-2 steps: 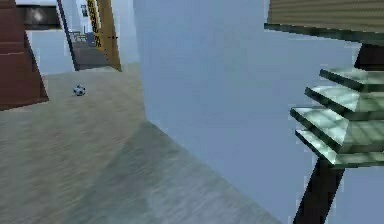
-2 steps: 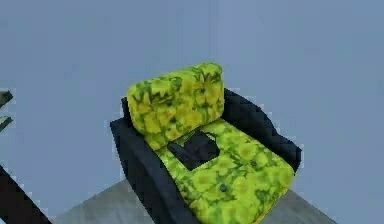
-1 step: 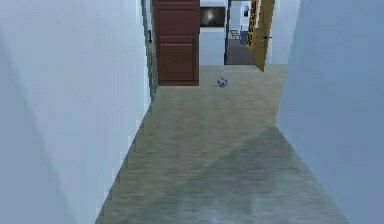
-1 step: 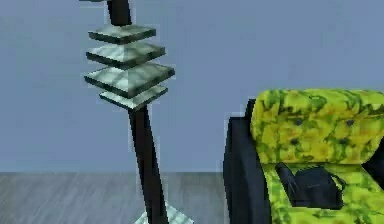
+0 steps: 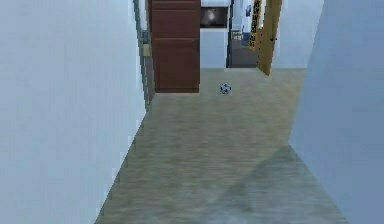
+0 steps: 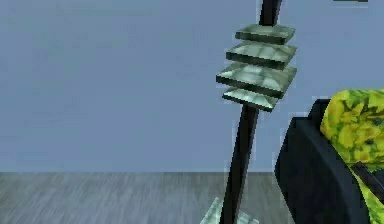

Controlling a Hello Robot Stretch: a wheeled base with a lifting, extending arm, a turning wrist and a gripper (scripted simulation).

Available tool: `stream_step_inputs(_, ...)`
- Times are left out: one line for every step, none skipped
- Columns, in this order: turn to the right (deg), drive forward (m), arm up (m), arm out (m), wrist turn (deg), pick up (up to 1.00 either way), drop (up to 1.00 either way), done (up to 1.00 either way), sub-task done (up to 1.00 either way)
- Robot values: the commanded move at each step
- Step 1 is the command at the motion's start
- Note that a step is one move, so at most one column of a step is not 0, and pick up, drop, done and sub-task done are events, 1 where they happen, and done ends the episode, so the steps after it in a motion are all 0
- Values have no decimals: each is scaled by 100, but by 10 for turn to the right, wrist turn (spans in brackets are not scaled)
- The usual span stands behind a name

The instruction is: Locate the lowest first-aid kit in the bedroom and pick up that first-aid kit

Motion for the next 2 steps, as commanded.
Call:
stream_step_inputs(90, 0, 0, 0, 0, 0, 0, 0, 0)
stream_step_inputs(0, 100, 0, 0, 0, 0, 0, 0, 0)
